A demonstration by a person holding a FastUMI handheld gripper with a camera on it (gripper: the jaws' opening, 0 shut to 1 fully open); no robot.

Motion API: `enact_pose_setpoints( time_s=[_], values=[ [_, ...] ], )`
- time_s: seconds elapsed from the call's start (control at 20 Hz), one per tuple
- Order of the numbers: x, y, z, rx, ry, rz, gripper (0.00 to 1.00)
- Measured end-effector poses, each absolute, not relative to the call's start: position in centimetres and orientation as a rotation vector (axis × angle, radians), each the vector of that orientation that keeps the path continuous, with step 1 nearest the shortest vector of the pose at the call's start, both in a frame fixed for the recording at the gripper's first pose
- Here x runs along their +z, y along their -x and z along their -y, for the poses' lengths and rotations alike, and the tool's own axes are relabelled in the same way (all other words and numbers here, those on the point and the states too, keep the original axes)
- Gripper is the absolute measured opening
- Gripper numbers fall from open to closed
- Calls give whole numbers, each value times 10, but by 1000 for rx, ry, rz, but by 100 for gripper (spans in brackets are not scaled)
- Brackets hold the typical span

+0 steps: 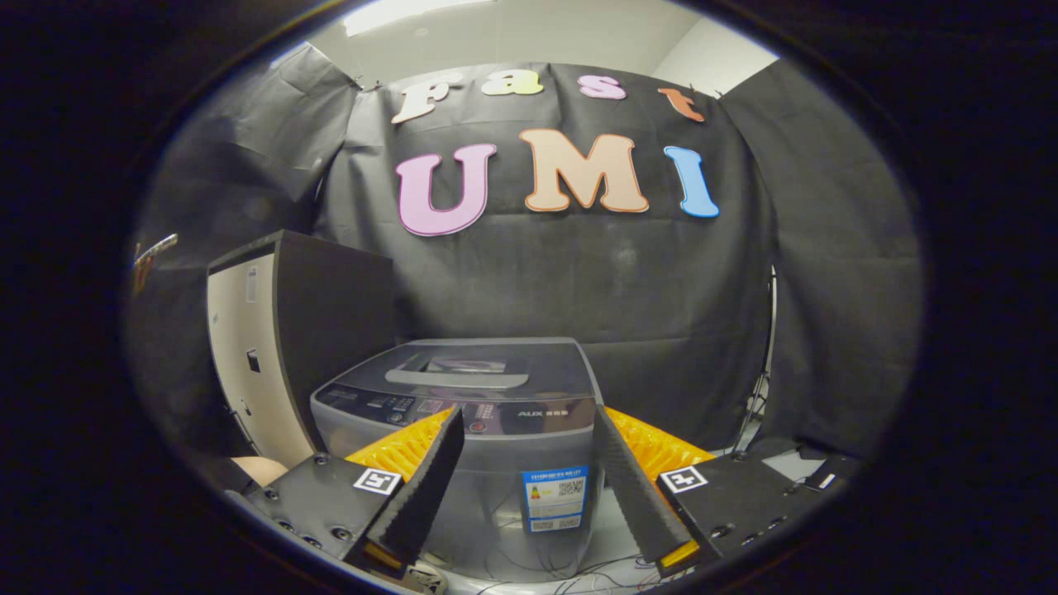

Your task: Put the clothes into the washing machine and then close the washing machine lid.

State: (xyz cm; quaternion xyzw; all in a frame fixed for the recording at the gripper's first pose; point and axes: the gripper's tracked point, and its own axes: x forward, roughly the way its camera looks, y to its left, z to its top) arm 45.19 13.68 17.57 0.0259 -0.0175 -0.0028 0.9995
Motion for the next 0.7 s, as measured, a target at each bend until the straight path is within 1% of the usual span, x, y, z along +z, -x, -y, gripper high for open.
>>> enact_pose_setpoints(
  time_s=[0.3,0.55,0.7],
  values=[
    [166,-451,-139,-16,-71,-1,98],
    [156,-439,-144,-7,-92,-72,98],
    [158,-443,-143,-2,-83,-48,98]
  ],
)
